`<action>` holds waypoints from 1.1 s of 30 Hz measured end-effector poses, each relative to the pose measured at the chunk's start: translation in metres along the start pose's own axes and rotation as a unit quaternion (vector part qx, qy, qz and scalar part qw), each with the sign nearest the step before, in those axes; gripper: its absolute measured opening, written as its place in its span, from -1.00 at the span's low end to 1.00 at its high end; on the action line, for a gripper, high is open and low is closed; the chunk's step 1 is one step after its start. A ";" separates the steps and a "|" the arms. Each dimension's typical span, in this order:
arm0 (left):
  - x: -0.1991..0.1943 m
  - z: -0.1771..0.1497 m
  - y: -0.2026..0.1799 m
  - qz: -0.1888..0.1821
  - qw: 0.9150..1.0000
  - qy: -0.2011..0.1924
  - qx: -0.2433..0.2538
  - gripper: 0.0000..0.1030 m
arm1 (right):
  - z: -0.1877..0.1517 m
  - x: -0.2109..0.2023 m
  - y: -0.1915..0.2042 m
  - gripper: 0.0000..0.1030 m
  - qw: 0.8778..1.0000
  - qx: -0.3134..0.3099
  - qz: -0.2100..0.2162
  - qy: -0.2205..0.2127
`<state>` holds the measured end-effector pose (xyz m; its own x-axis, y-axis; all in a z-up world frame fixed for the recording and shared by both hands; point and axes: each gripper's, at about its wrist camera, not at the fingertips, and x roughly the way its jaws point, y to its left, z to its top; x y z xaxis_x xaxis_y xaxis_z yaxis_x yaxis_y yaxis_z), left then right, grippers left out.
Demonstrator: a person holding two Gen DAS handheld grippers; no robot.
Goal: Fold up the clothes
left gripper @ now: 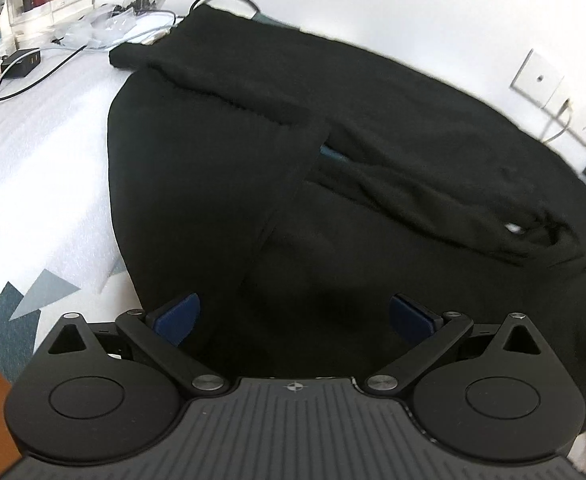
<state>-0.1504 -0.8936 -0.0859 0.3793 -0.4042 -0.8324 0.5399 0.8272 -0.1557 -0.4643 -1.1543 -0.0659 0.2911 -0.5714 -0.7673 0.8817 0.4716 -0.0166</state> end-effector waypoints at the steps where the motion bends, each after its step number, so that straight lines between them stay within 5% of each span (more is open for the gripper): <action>1: 0.001 -0.001 -0.002 0.004 1.000 0.001 0.005 0.99 | -0.001 0.001 0.003 0.99 1.000 -0.010 -0.007 0.003; 14: 0.015 -0.016 -0.026 0.058 0.996 0.010 0.066 1.00 | -0.016 0.000 0.009 0.99 0.999 -0.013 -0.028 -0.009; 33: 0.012 -0.023 -0.027 0.064 0.996 -0.004 0.066 1.00 | -0.018 0.002 0.004 0.99 1.000 0.006 -0.011 -0.010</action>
<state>-0.1778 -0.9121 -0.1038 0.4576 -0.3022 -0.8362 0.5806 0.8139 0.0235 -0.4666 -1.1415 -0.0789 0.2785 -0.5956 -0.7534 0.8926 0.4501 -0.0259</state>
